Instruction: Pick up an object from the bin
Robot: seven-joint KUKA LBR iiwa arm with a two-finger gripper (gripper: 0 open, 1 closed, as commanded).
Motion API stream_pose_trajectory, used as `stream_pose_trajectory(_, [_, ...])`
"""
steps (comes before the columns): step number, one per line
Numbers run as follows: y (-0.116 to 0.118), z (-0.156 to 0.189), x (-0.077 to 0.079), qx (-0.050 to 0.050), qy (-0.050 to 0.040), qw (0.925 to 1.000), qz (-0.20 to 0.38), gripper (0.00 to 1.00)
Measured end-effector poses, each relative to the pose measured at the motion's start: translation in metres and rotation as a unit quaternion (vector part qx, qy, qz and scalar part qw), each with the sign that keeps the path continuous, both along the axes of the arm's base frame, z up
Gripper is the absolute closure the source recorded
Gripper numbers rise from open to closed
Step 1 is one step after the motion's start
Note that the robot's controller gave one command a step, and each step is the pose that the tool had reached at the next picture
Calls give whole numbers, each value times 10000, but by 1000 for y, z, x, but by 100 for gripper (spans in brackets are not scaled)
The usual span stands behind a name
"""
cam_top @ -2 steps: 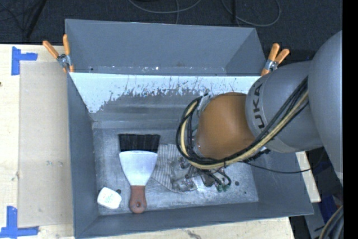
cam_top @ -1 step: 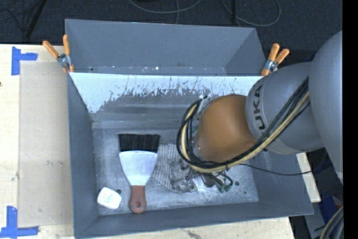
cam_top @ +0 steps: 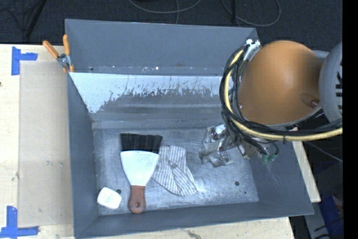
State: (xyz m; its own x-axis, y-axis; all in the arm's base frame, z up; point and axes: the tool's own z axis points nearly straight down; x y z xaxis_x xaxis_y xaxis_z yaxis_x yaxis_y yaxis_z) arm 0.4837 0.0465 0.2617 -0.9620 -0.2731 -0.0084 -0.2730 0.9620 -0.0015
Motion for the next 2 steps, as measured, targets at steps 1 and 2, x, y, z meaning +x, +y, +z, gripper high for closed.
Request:
stream_pose_trajectory(1, [0, -4, -1, -1, 41, 10000, -2, 100])
stream_pose_trajectory(2, [-4, -55, -5, -1, 19, 10000, 25, 100])
